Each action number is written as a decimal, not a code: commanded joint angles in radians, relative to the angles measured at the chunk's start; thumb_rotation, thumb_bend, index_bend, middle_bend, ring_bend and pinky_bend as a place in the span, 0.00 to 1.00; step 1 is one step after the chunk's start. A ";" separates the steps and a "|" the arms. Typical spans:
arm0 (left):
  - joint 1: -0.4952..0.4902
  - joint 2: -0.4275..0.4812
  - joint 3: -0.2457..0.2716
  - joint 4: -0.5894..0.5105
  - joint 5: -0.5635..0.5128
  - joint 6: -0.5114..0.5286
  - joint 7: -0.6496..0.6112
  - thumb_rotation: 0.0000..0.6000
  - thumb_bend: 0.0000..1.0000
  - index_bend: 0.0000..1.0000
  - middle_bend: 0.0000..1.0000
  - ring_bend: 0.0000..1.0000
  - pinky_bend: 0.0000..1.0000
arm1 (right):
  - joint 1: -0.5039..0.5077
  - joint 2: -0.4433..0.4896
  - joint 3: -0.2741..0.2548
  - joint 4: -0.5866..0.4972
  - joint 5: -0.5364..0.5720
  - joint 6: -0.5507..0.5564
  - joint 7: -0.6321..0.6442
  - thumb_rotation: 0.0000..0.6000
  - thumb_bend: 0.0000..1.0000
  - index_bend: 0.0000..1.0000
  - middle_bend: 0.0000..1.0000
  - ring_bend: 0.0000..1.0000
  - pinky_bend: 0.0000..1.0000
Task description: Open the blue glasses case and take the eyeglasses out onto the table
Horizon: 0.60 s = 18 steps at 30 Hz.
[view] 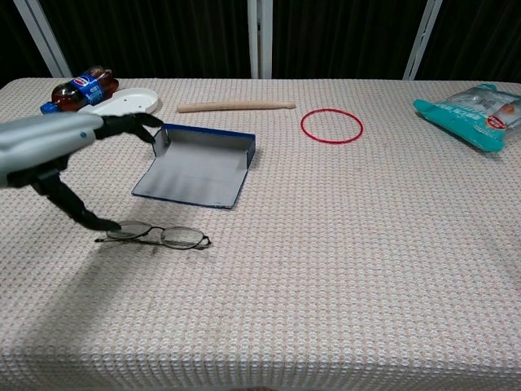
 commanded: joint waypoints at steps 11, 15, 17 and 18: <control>0.204 0.205 -0.113 0.275 -0.005 0.293 -0.201 1.00 0.07 0.17 0.18 0.00 0.00 | 0.016 0.051 0.019 -0.013 0.033 -0.035 0.052 1.00 0.37 0.03 0.22 0.00 0.07; 0.293 0.253 -0.089 0.279 -0.022 0.339 -0.263 1.00 0.07 0.18 0.18 0.00 0.00 | 0.011 0.058 0.018 -0.025 0.029 -0.025 0.043 1.00 0.37 0.03 0.22 0.00 0.07; 0.328 0.268 -0.073 0.266 -0.023 0.351 -0.282 1.00 0.07 0.18 0.18 0.00 0.00 | 0.006 0.060 0.015 -0.033 0.028 -0.020 0.039 1.00 0.37 0.03 0.22 0.00 0.07; 0.348 0.277 -0.057 0.254 -0.013 0.356 -0.296 1.00 0.07 0.18 0.18 0.00 0.00 | 0.003 0.061 0.014 -0.037 0.027 -0.017 0.037 1.00 0.37 0.03 0.22 0.00 0.07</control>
